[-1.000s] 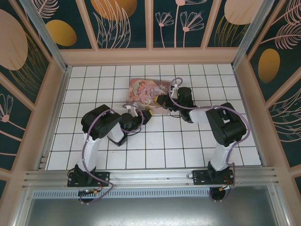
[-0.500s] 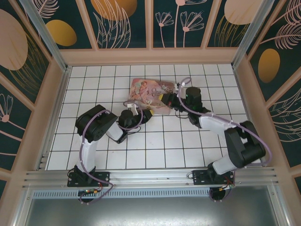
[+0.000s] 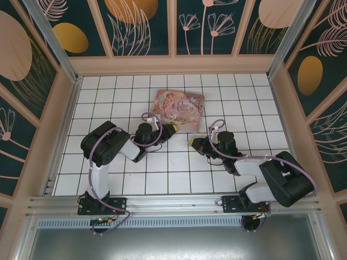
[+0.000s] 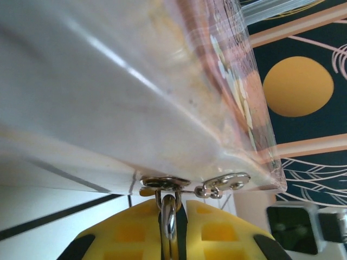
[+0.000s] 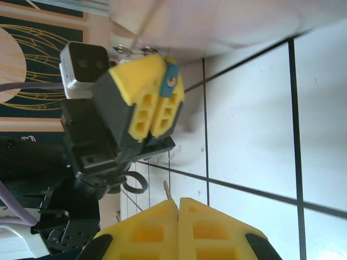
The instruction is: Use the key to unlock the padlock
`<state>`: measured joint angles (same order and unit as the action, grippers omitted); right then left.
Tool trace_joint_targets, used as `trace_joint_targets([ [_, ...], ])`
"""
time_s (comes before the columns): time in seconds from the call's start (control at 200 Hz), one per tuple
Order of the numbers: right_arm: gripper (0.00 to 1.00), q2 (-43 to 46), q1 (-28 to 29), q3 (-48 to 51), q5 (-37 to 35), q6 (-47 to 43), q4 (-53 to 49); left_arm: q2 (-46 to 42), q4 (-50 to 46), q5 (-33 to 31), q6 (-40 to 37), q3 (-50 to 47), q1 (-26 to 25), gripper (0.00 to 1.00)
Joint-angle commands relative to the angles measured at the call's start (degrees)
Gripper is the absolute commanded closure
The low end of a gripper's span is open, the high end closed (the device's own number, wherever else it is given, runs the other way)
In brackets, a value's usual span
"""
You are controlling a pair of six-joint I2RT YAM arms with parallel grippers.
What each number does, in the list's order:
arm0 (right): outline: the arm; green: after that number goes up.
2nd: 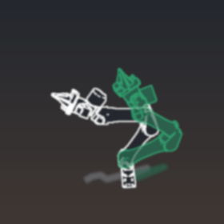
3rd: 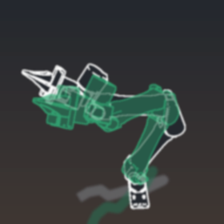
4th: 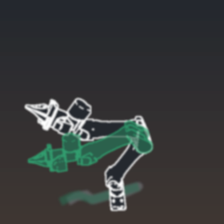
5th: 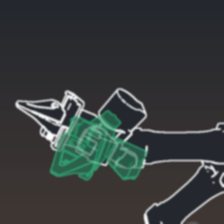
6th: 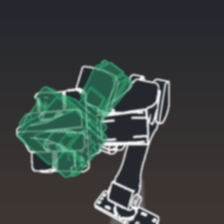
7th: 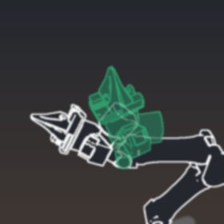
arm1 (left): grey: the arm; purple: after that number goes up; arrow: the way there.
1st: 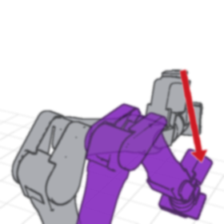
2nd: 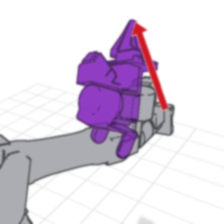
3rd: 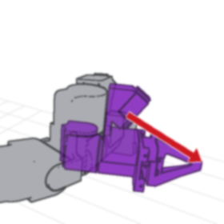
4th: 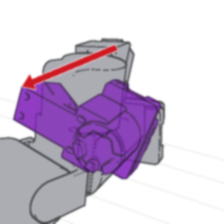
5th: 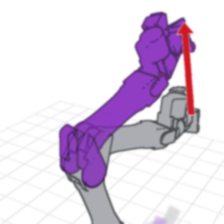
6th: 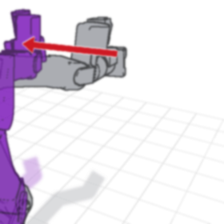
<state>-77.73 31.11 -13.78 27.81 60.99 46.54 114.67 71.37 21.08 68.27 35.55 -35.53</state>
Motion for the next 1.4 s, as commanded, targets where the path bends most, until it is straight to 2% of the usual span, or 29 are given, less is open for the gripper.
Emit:
trace_joint_targets([
  [0.0,1.0,-0.19,2.65,1.75,-4.74,4.57,8.71,-1.71,4.1,3.8,9.73,-2.07,-0.18,1.0],
  [0.07,1.0,-0.91,3.47,2.1,-6.43,5.72,10.09,-2.63,4.74,3.55,10.89,-2.94,-0.16,1.0],
  [0.285,1.0,-4.79,4.98,1.34,-9.91,9.32,15.51,-7.54,-3.78,1.79,8.74,-3.18,-0.16,1.0],
  [0.5,1.0,-10.16,7.46,-1.06,-12.32,12.59,19.14,-10.19,-7.95,1.85,8.81,-2.34,-0.17,1.0],
  [0.841,1.0,-20.58,9.05,-1.17,-14.25,18.57,31.8,-8.78,-4.63,3.08,11.74,-2.5,-0.25,1.0],
  [1.396,1.0,-24.92,9.31,-4.21,-15.99,20.78,33.51,-8.37,-3.08,2.03,13.2,-2.52,-0.44,1.0],
])
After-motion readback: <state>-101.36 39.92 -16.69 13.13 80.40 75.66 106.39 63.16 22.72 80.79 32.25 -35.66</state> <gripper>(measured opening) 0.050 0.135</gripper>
